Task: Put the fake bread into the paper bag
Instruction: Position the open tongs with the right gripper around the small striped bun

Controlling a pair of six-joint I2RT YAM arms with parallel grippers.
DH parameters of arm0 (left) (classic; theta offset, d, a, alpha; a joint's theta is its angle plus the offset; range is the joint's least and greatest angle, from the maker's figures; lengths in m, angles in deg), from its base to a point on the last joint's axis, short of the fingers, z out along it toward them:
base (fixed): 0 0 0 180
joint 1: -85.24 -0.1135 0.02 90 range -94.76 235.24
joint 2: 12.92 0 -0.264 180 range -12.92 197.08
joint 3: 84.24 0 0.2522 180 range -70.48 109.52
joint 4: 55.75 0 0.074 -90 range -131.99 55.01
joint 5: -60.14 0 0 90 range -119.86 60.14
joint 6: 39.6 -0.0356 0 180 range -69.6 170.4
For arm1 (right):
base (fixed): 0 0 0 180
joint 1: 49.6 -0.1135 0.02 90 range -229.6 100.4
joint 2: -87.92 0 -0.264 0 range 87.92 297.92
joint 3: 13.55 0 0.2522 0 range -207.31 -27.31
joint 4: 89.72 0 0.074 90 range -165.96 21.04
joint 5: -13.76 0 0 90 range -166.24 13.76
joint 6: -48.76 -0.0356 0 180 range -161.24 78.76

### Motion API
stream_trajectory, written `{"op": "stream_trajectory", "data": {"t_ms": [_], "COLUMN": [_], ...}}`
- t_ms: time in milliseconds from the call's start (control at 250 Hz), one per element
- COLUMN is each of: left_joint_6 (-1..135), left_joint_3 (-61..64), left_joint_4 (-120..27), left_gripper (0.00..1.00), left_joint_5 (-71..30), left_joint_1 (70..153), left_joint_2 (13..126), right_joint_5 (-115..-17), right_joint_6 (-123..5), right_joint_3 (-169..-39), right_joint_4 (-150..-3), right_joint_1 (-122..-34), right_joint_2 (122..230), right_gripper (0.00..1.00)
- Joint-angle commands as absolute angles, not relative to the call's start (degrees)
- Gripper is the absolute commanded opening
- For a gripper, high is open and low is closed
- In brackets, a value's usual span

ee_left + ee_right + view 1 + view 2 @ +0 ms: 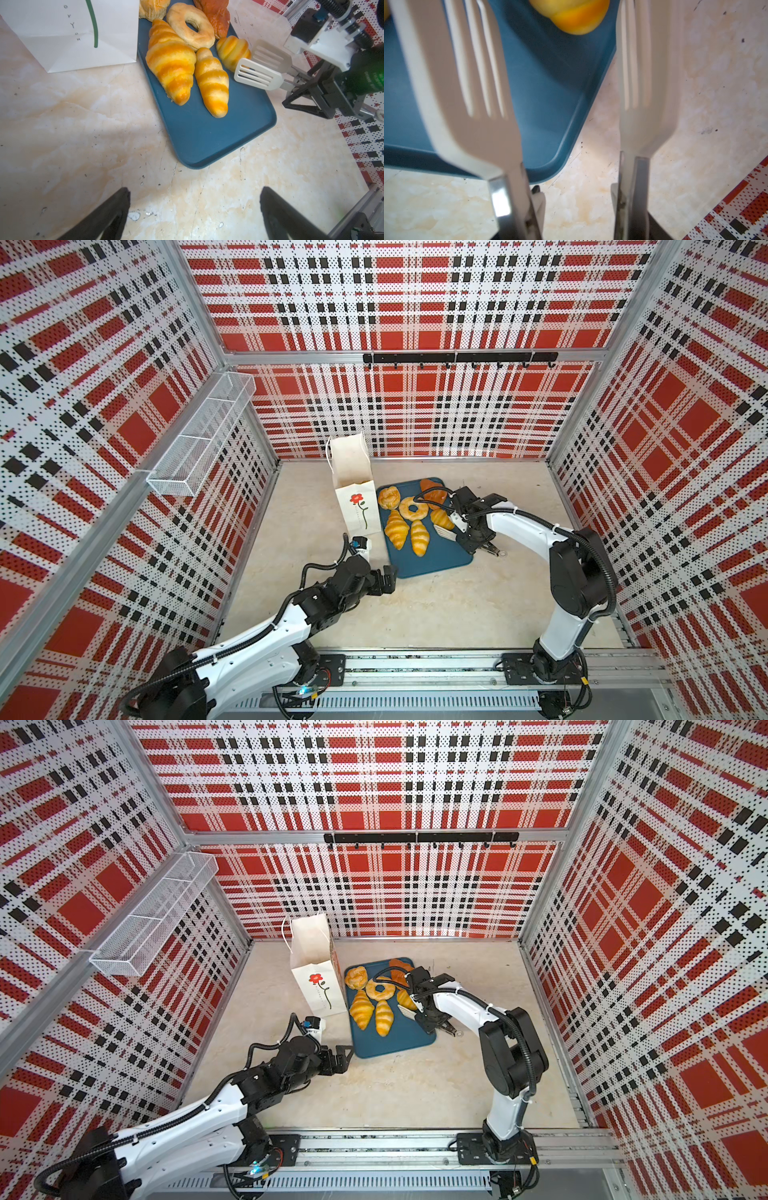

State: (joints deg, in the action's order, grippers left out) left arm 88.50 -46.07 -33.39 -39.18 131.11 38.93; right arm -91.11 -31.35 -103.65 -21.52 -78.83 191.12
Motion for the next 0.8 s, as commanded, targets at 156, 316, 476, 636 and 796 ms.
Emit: {"op": "stream_trajectory", "data": {"t_ms": [156,316,476,636,796], "left_joint_6": [88.3,88.1,87.9,87.9,87.9], "left_joint_3": [-45.3,-44.8,-44.7,-44.7,-44.6], "left_joint_4": [-33.8,-33.7,-33.7,-33.7,-33.7], "left_gripper": [0.99,0.99,0.99,0.99,0.99], "left_joint_5": [-40.1,-39.9,-39.9,-39.9,-39.8], "left_joint_1": [132.0,132.2,132.3,132.3,132.3], "left_joint_2": [40.8,41.5,41.7,41.9,41.9], "right_joint_5": [-92.4,-92.4,-92.5,-92.9,-93.0], "right_joint_6": [-29.3,-28.8,-28.4,-28.1,-27.7], "right_joint_3": [-106.7,-107.9,-108.8,-109.7,-110.3], "right_joint_4": [-23.1,-22.5,-22.4,-22.1,-22.0], "right_joint_1": [-79.1,-79.1,-79.2,-79.2,-79.1], "right_joint_2": [193.0,194.4,195.1,196.2,197.0], "right_gripper": [0.59,0.58,0.57,0.56,0.57]}}
